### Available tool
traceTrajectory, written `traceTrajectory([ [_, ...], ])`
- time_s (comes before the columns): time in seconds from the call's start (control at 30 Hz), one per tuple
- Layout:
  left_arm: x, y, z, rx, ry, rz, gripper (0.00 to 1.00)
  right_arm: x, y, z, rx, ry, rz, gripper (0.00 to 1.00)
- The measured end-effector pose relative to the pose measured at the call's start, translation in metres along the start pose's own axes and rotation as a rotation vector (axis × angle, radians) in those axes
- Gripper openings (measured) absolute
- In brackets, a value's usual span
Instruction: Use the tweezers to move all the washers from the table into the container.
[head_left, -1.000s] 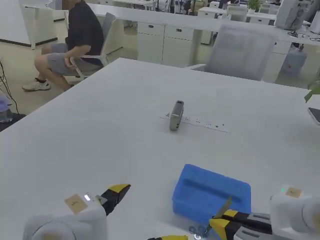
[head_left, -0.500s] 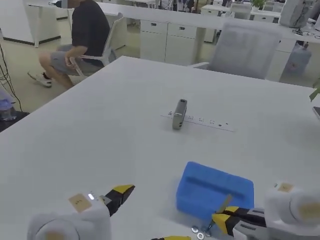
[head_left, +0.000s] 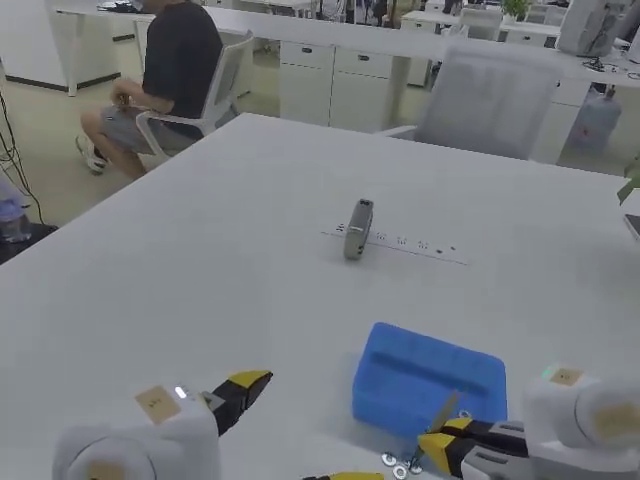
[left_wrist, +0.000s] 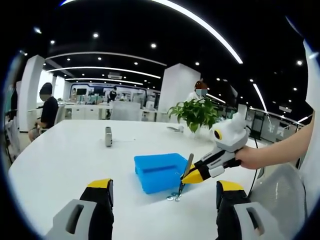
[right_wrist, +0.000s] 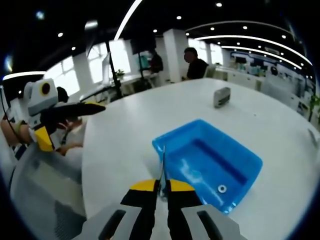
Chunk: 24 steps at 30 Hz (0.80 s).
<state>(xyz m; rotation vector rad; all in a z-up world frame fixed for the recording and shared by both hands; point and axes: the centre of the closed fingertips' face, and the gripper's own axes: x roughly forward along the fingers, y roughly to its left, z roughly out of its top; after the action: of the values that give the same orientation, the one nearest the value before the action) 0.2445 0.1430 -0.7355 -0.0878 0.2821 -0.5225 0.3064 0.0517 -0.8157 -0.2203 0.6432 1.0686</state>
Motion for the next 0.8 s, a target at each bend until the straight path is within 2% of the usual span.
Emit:
traceTrajectory([
  [0.33, 0.000, 0.001, 0.000, 0.005, 0.004, 0.002, 0.86, 0.000, 0.001, -0.001, -0.055, 0.014, 0.000, 0.03],
  [0.47, 0.000, 0.001, 0.001, 0.002, -0.002, 0.000, 0.86, -0.006, 0.001, 0.008, -0.027, -0.023, 0.009, 0.03],
  [0.8, 0.001, -0.001, 0.000, 0.008, 0.002, -0.006, 0.86, -0.028, 0.002, 0.033, -0.016, -0.093, 0.015, 0.03],
])
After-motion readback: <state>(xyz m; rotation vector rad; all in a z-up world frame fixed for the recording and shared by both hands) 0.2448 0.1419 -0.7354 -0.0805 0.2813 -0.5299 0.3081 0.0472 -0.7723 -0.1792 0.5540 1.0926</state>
